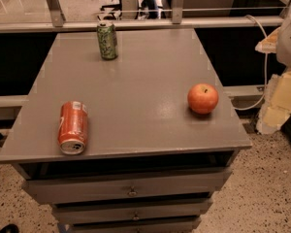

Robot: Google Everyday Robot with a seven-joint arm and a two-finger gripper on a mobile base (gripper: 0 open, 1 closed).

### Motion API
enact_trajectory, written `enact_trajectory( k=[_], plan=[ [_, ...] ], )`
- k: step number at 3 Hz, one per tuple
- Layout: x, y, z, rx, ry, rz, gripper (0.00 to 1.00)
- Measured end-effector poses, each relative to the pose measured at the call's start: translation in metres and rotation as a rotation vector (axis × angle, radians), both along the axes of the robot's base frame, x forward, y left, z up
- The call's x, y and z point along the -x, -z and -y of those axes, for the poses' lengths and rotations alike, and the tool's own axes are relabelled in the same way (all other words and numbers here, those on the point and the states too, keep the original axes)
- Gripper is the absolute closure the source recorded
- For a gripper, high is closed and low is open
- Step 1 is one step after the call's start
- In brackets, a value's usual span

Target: Pick apple

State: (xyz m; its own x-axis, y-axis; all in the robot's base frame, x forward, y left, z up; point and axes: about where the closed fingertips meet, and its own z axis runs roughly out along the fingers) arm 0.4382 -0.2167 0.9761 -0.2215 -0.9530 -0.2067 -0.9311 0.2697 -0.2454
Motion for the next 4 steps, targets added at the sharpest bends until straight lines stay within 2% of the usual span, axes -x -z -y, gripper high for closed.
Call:
enact_trajectory(
  k=[1,2,4],
  plan=[
    [-0.001,-0.001,0.0,-0.004,0.002,0.006,0.0],
    [-0.015,0.014,0.005,-0.073,0.018,0.025,0.0],
    [-0.074,0.067,0.018,-0.309,0.09,0.063,0.0]
  ],
)
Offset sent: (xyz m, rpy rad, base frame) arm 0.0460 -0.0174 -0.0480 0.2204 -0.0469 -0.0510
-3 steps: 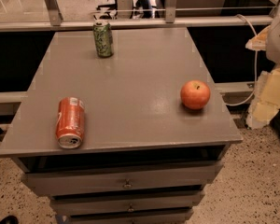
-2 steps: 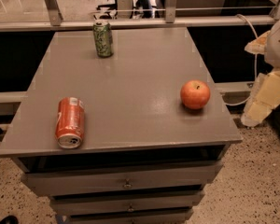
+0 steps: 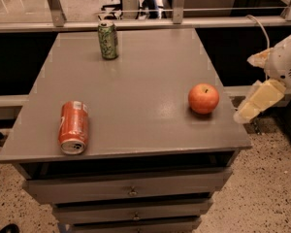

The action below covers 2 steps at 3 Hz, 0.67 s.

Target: Pick apple

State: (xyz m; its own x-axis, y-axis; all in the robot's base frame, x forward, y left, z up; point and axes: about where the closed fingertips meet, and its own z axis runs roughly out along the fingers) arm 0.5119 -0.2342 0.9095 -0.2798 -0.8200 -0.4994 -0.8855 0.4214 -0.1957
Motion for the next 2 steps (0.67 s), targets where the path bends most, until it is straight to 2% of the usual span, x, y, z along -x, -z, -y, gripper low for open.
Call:
enact_trajectory(
  k=[1,2],
  plan=[
    [-0.021,0.015,-0.005,-0.113,0.034,0.007,0.0],
    [-0.034,0.027,-0.02,-0.217,0.042,0.016,0.0]
  ],
)
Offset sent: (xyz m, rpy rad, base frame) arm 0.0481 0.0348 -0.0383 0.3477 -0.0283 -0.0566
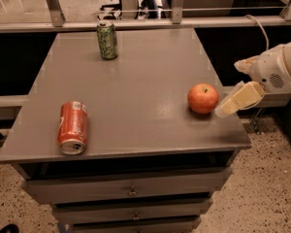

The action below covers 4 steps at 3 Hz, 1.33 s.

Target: Pick apple

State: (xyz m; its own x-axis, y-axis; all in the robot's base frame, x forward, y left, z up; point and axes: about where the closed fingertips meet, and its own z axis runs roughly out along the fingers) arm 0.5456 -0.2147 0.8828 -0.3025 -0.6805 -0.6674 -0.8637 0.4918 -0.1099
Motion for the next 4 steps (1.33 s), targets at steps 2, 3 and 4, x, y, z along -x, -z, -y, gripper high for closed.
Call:
enact_trajectory(
  k=[2,3,4],
  plan=[
    [-0.005,0.022,-0.032,-0.114,-0.016,0.012,0.0],
    [-0.003,0.033,-0.042,-0.138,-0.023,0.018,0.18],
    [-0.002,0.04,-0.046,-0.154,-0.017,0.028,0.42]
  ],
)
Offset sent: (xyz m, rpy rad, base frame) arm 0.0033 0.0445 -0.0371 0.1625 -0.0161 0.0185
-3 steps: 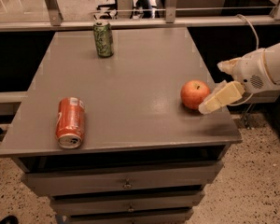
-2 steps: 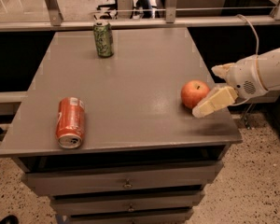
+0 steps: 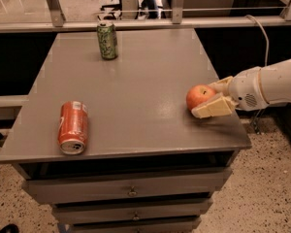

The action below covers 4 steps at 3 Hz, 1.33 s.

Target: Pick apple

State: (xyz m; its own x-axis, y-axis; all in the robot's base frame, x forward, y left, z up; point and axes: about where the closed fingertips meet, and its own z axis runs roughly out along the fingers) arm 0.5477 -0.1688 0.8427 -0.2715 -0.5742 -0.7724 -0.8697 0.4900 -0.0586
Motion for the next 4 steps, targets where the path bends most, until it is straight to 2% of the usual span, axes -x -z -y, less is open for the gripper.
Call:
enact_trajectory(
  k=[2,3,4],
  plan=[
    [-0.001,-0.024,0.001,-0.025,0.012,0.064,0.88],
    [-0.004,-0.048,0.005,-0.05,0.015,0.086,1.0],
    [-0.005,-0.051,0.005,-0.051,0.015,0.09,1.0]
  ],
)
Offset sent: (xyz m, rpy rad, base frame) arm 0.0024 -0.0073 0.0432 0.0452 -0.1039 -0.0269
